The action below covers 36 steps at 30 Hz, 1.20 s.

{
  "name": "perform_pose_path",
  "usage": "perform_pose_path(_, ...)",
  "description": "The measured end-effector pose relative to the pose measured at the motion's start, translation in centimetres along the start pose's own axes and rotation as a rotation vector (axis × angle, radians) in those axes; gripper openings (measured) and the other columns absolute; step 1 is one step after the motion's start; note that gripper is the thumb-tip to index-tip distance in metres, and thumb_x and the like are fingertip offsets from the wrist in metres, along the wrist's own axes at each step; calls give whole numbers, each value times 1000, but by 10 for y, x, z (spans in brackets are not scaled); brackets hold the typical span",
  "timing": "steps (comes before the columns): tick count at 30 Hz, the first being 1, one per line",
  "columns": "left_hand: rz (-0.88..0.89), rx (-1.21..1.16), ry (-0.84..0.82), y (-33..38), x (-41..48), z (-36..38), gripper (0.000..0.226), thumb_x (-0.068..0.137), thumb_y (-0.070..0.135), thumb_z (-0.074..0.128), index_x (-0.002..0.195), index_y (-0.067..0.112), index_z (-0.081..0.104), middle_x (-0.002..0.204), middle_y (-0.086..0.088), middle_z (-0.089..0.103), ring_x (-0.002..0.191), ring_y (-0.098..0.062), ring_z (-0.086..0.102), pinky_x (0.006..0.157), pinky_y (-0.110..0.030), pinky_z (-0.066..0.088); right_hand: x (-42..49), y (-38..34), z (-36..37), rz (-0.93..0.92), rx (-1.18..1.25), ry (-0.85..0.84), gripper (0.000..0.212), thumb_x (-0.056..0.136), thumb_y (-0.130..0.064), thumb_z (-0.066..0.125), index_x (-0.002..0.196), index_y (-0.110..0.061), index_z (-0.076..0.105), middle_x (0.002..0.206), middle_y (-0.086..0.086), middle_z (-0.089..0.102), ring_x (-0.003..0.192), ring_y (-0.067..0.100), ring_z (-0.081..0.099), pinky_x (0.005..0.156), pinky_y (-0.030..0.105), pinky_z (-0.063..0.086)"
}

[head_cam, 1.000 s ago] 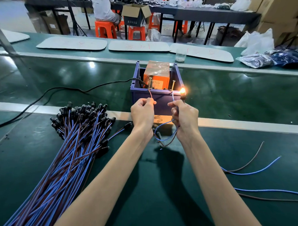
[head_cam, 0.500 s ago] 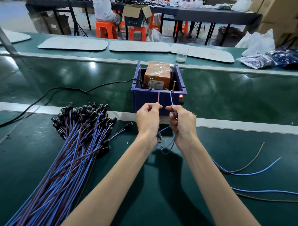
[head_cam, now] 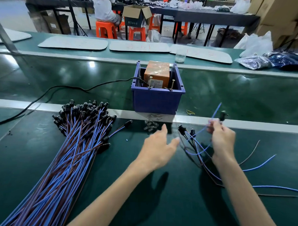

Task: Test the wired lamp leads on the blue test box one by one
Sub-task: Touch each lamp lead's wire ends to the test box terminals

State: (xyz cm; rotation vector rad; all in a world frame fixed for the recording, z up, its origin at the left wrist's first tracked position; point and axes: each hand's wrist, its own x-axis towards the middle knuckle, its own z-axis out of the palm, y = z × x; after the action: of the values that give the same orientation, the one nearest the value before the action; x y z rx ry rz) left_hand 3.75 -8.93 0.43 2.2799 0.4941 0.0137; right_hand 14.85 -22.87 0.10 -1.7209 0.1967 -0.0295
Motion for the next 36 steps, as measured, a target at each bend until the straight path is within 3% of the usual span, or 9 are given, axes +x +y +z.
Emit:
perform_pose_path(4,-10,154,288,-31,10,-42,34,92,37,54,119,20,65,113,-2,69,109,-23,61,95,-32,44,26,5,-40,-165,-478,136,40,103,-32,38,102,-7,70,90,18,71,98,38,63,86,36,42)
perform_pose_path(9,-96,630,378,-82,24,-61,37,97,33,48,121,6,55,123,-15,53,115,-30,46,97,-36,36,37,-32,-78,-455,-829,225,33,101,-29,43,107,-6,66,94,33,63,89,49,57,72,43,40)
perform_pose_path(14,-84,701,433,-92,29,-53,30,100,32,44,117,9,53,122,-10,54,115,-27,48,90,-36,39,45,-56,-60,-416,-1326,43,24,98,-18,37,114,-6,50,117,28,47,114,40,41,92,46,36)
perform_pose_path(20,131,384,549,-77,26,-51,18,99,25,49,99,7,54,94,-13,65,89,-35,60,67,-39,38,13,3,-7,-234,-1330,-293,32,94,-7,34,122,5,46,129,23,39,122,37,33,98,43,37)
perform_pose_path(24,314,141,576,-57,20,-43,15,96,19,56,96,5,56,84,-10,66,75,-35,59,64,-40,40,11,8,-3,-309,-1360,-268,40,92,-17,43,128,-2,41,131,17,34,123,32,26,105,41,24)
perform_pose_path(27,453,-60,587,-41,14,-30,9,92,11,62,93,3,60,84,-4,60,70,-10,50,67,-24,41,-7,-4,7,-569,-926,-369,52,90,-32,63,137,-16,47,126,8,46,117,24,42,98,32,30)
perform_pose_path(30,596,-100,554,-30,8,-14,11,85,5,66,94,0,63,90,-7,53,74,-1,44,70,-13,39,-51,-18,28,-344,-187,-784,39,85,-29,68,122,-26,58,98,-2,68,81,11,68,73,18,50)
perform_pose_path(33,611,-213,605,-22,0,0,29,77,-5,67,105,-1,60,104,-6,46,93,-3,45,84,-19,46,-71,-11,42,-380,2,-669,11,90,-10,63,92,-19,68,73,-9,72,67,3,65,64,19,50)
perform_pose_path(36,750,-224,793,-21,-15,11,12,80,5,62,90,1,58,94,-8,50,92,-17,47,84,-26,43,-66,-16,42,-219,313,-474,16,95,-14,56,81,-13,64,68,-6,70,63,6,65,64,19,52)
